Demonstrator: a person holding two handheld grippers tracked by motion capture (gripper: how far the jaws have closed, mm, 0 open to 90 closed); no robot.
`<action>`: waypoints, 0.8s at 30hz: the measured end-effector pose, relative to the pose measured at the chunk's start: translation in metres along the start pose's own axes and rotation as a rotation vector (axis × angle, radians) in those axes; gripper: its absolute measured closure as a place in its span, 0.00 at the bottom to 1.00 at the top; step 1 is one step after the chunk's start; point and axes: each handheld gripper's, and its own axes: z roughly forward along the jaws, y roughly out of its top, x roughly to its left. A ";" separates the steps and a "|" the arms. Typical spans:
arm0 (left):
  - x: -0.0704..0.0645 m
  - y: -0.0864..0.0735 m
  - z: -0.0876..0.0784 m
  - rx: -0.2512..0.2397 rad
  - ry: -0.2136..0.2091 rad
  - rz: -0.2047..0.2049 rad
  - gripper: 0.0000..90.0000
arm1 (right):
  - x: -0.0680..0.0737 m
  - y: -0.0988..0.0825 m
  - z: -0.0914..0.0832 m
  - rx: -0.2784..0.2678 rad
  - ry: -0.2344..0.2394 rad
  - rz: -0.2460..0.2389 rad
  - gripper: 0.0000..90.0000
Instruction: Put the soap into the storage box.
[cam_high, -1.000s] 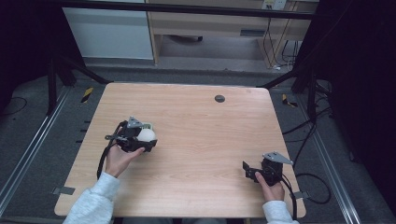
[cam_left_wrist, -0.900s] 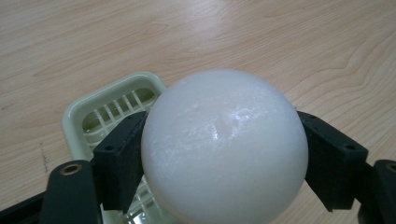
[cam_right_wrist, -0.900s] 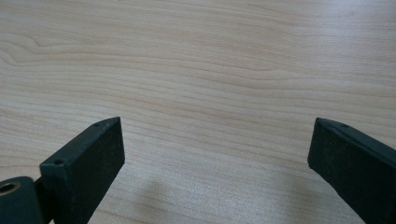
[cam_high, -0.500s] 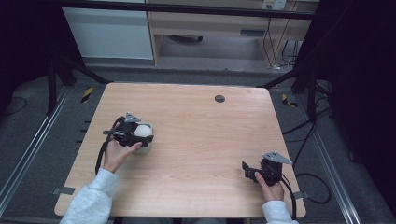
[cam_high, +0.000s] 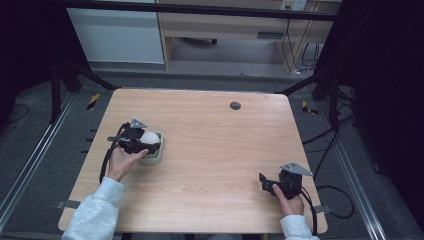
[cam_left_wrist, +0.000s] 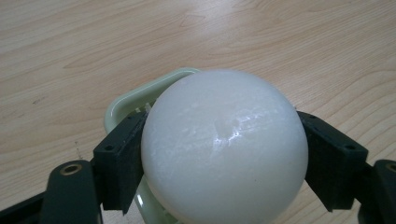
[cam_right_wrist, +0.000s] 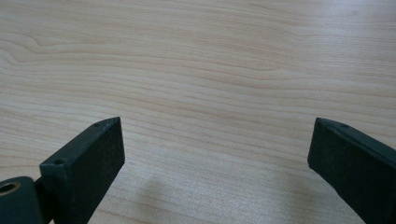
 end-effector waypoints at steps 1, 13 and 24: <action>0.001 -0.001 0.001 0.003 0.002 -0.002 0.26 | 0.000 0.000 0.000 0.000 0.001 0.001 0.05; 0.005 -0.004 0.010 0.034 0.007 -0.005 0.26 | 0.000 0.000 0.000 -0.001 -0.002 -0.008 0.05; 0.007 -0.008 0.018 0.069 0.010 -0.008 0.26 | 0.000 0.000 0.000 0.001 0.001 -0.003 0.05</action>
